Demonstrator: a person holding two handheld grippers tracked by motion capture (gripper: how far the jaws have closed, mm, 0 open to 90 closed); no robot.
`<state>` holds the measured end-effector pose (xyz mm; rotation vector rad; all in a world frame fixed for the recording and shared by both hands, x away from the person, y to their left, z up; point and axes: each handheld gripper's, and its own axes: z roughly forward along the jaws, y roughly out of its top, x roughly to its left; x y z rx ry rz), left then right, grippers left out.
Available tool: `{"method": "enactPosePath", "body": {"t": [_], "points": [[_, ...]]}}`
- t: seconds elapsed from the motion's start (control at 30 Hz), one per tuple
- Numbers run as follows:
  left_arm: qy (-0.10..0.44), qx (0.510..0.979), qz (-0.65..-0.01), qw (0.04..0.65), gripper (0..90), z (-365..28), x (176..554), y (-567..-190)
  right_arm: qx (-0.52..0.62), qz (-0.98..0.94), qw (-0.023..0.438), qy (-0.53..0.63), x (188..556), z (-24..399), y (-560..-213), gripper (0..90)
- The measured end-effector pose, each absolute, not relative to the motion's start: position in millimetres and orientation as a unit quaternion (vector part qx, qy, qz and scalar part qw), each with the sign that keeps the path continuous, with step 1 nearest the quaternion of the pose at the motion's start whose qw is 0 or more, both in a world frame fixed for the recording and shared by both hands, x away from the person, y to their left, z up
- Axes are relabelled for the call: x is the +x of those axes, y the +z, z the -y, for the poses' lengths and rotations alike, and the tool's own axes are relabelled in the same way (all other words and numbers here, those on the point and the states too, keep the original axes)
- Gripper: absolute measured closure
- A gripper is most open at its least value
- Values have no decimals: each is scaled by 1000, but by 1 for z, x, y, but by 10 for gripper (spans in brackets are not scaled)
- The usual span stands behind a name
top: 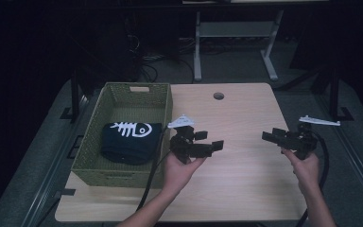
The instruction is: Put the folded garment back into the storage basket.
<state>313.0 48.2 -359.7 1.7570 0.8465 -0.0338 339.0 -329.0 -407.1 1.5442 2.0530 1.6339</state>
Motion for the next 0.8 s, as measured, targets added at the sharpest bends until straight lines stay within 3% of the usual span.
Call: {"method": "enactPosePath", "body": {"t": [0.6,0.8], "points": [[-20,777,-318,544,212,-28,272,-396,527,-674,60,515,302,347,-441,222],[-18,788,-298,539,211,-28,258,-410,505,-673,90,533,270,336,-445,208]]}}
